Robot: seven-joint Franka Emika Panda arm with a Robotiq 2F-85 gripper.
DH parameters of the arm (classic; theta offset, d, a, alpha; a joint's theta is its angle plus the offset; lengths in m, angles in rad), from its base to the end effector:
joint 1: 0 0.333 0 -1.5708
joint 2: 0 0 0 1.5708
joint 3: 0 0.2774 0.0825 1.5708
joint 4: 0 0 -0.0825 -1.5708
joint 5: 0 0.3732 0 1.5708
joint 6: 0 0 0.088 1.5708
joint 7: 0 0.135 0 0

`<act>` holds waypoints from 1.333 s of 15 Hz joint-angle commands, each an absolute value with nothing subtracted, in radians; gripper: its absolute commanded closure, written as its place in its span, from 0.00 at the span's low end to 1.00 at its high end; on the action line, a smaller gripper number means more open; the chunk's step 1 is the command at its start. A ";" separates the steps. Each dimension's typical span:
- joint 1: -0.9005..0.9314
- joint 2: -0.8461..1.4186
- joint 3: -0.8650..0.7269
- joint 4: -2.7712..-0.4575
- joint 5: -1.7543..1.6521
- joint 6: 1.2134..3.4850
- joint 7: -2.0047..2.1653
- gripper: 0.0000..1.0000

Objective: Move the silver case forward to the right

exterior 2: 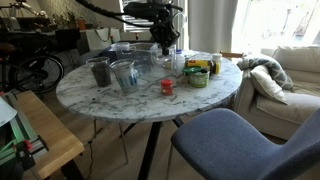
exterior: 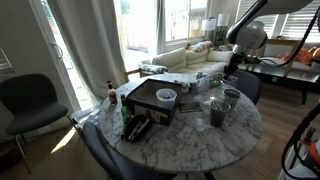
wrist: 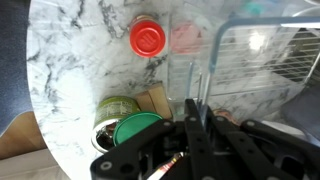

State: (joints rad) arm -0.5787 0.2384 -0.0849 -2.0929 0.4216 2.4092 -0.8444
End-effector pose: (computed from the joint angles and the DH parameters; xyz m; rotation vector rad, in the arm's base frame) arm 0.4574 -0.3448 0.2597 -2.9695 0.1786 -0.3674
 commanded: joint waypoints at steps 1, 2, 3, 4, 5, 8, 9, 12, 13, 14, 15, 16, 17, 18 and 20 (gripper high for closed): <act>-0.556 0.146 -0.139 -2.048 0.464 2.208 -0.882 0.99; -0.545 0.132 -0.153 -2.028 0.467 2.150 -0.875 0.99; -0.535 0.120 -0.168 -2.005 0.464 2.093 -0.863 0.99; -0.523 0.111 -0.182 -1.986 0.459 2.044 -0.853 0.99; -0.512 0.105 -0.195 -1.960 0.453 1.986 -0.836 0.99; -0.472 0.111 -0.229 -1.860 0.431 1.844 -0.742 0.99; -0.461 0.120 -0.237 -1.824 0.430 1.818 -0.694 0.99; -0.434 0.178 -0.247 -1.685 0.435 1.772 -0.508 0.99; -0.426 0.201 -0.246 -1.635 0.437 1.766 -0.445 0.99; -0.419 0.223 -0.245 -1.592 0.424 1.783 -0.377 0.99; -0.415 0.244 -0.243 -1.546 0.422 1.789 -0.329 0.99; -0.412 0.262 -0.240 -1.506 0.419 1.788 -0.295 0.99; -0.410 0.270 -0.235 -1.477 0.412 1.798 -0.292 0.99; -0.415 0.223 -0.232 -1.574 0.420 1.823 -0.348 0.94; -0.413 0.255 -0.226 -1.515 0.416 1.823 -0.318 0.94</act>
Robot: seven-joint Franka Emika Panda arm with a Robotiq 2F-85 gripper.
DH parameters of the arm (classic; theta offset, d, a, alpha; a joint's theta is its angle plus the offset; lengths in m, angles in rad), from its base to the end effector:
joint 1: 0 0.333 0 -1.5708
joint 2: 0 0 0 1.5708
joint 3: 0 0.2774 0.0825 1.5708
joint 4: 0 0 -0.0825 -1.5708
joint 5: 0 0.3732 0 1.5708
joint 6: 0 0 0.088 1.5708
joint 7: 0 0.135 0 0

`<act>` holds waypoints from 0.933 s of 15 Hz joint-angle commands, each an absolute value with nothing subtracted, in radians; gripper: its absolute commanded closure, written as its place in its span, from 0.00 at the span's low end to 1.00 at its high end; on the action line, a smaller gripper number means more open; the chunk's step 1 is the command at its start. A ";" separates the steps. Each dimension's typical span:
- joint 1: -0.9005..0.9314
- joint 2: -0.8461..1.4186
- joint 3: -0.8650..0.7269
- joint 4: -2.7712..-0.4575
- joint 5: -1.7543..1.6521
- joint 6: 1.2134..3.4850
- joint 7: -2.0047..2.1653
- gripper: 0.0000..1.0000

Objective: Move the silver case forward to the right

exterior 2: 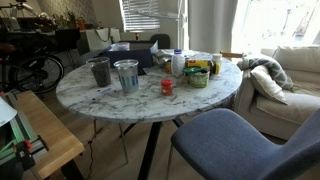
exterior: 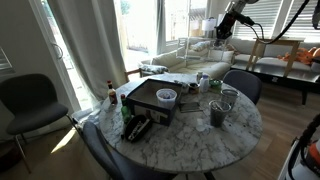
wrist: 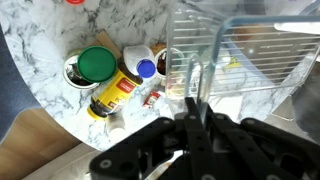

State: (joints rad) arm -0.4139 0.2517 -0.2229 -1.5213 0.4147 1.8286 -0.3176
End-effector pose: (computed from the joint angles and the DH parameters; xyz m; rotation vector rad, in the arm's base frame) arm 0.5371 -0.3285 0.4672 -2.7855 0.5717 -0.3095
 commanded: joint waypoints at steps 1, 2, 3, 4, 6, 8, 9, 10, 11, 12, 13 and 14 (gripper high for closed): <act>-0.414 0.262 -0.225 -1.505 0.415 1.823 -0.315 0.94; -0.414 0.266 -0.225 -1.502 0.415 1.823 -0.315 0.94; -0.415 0.268 -0.225 -1.500 0.415 1.823 -0.315 0.94; -0.415 0.269 -0.226 -1.499 0.414 1.823 -0.315 0.94; -0.406 0.309 -0.228 -1.462 0.394 1.854 -0.286 0.99; -0.394 0.407 -0.221 -1.352 0.363 1.835 -0.211 0.99; -0.385 0.456 -0.217 -1.299 0.350 1.839 -0.157 0.99; -0.372 0.504 -0.211 -1.247 0.327 1.843 -0.096 0.99; -0.365 0.543 -0.202 -1.204 0.316 1.834 -0.053 0.99; -0.354 0.582 -0.193 -1.159 0.302 1.831 -0.002 0.99; -0.345 0.623 -0.185 -1.113 0.290 1.827 0.044 0.99; -0.336 0.665 -0.180 -1.066 0.279 1.831 0.093 0.99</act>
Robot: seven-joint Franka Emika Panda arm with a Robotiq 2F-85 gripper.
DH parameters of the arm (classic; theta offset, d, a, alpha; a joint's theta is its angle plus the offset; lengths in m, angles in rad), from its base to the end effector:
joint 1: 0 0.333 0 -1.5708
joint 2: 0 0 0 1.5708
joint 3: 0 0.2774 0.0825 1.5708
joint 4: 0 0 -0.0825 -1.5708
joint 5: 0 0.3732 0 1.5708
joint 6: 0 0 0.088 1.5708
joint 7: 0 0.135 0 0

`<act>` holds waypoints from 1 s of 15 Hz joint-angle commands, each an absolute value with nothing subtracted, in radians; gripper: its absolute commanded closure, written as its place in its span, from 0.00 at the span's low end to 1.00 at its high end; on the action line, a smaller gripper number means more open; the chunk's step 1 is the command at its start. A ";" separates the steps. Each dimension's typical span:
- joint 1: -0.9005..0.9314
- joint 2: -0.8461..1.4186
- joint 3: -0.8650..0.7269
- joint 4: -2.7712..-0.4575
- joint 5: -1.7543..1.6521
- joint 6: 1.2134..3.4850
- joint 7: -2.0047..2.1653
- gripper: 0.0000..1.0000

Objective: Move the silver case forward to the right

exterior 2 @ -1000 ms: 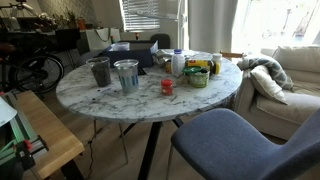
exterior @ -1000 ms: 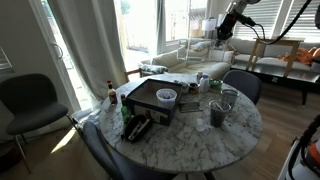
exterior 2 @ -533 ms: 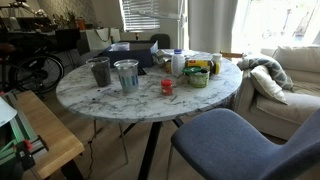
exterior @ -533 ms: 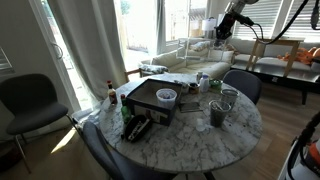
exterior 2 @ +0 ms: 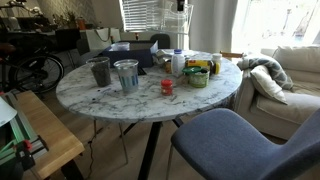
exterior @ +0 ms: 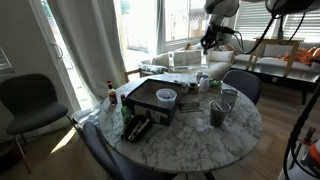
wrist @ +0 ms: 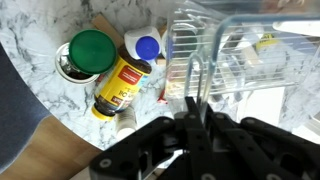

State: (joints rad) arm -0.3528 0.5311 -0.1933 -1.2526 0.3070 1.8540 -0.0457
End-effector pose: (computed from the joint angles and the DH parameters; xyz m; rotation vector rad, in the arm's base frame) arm 0.6197 -0.3093 0.4107 -2.8558 0.7976 -0.1994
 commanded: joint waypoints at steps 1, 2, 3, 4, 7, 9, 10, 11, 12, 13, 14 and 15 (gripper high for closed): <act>-0.330 0.704 -0.175 -1.019 0.273 1.831 0.147 0.99; -0.326 0.742 -0.173 -0.974 0.268 1.823 0.197 0.99; -0.327 0.780 -0.170 -0.930 0.272 1.826 0.249 0.99; -0.330 0.817 -0.168 -0.887 0.278 1.832 0.297 0.99; -0.337 0.929 -0.189 -0.752 0.295 1.839 0.428 0.99; -0.349 1.002 -0.197 -0.666 0.300 1.869 0.514 0.99; -0.353 1.037 -0.201 -0.625 0.298 1.890 0.556 0.99; -0.358 1.068 -0.203 -0.585 0.296 1.903 0.588 0.99; -0.359 1.099 -0.209 -0.553 0.289 1.935 0.622 0.99; -0.360 1.123 -0.212 -0.531 0.286 1.964 0.653 0.99; -0.369 1.128 -0.184 -0.541 0.254 2.002 0.679 0.99; -0.366 1.156 -0.194 -0.518 0.231 2.033 0.697 0.99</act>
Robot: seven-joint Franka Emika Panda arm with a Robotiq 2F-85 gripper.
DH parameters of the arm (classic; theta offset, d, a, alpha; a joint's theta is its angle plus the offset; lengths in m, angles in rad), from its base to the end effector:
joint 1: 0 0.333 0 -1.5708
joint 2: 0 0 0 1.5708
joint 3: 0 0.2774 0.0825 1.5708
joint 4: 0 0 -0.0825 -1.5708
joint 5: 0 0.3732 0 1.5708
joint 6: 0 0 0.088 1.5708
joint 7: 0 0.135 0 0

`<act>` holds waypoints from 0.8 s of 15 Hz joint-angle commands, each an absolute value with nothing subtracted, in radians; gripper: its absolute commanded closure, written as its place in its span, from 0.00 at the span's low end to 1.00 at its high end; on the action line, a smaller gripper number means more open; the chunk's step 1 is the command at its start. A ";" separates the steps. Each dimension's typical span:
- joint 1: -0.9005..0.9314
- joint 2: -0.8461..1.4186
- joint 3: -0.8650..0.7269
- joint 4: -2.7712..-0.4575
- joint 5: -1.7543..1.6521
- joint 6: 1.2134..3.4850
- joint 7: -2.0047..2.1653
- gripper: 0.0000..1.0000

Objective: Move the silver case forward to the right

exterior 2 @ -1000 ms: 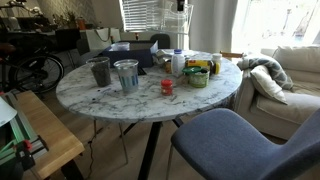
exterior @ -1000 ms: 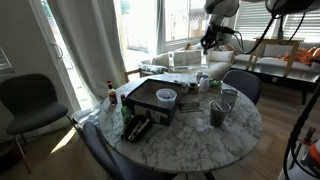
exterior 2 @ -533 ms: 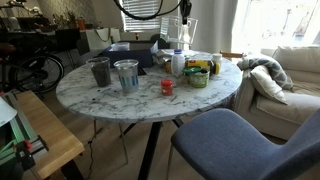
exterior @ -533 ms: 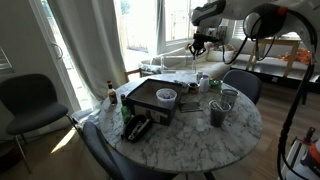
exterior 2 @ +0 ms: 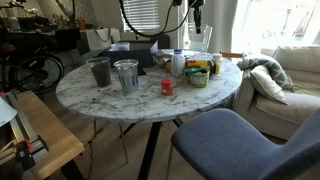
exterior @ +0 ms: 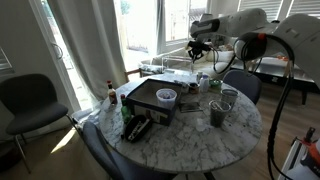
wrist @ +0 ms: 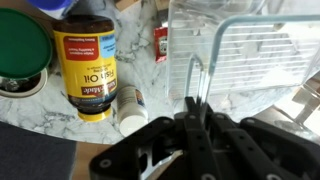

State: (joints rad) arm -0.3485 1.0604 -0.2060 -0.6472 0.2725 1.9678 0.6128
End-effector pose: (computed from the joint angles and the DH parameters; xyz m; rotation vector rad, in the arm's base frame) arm 0.7157 -0.3199 0.3257 -2.5565 1.5848 -0.4003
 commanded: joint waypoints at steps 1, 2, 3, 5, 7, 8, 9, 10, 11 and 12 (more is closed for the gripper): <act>-0.366 1.176 -0.197 -0.503 0.212 2.053 0.713 0.99; -0.365 1.195 -0.199 -0.491 0.194 2.067 0.728 0.99; -0.364 1.214 -0.202 -0.479 0.175 2.076 0.743 0.99; -0.362 1.246 -0.205 -0.455 0.139 2.075 0.764 0.99; -0.362 1.272 -0.203 -0.426 0.110 2.064 0.770 0.99; -0.364 1.282 -0.198 -0.413 0.103 2.056 0.766 0.99; -0.367 1.289 -0.191 -0.404 0.099 2.050 0.755 0.99; -0.367 1.296 -0.191 -0.394 0.093 2.048 0.754 0.97; -0.369 1.300 -0.185 -0.385 0.092 2.044 0.743 0.69; -0.370 1.303 -0.183 -0.375 0.088 2.044 0.734 0.69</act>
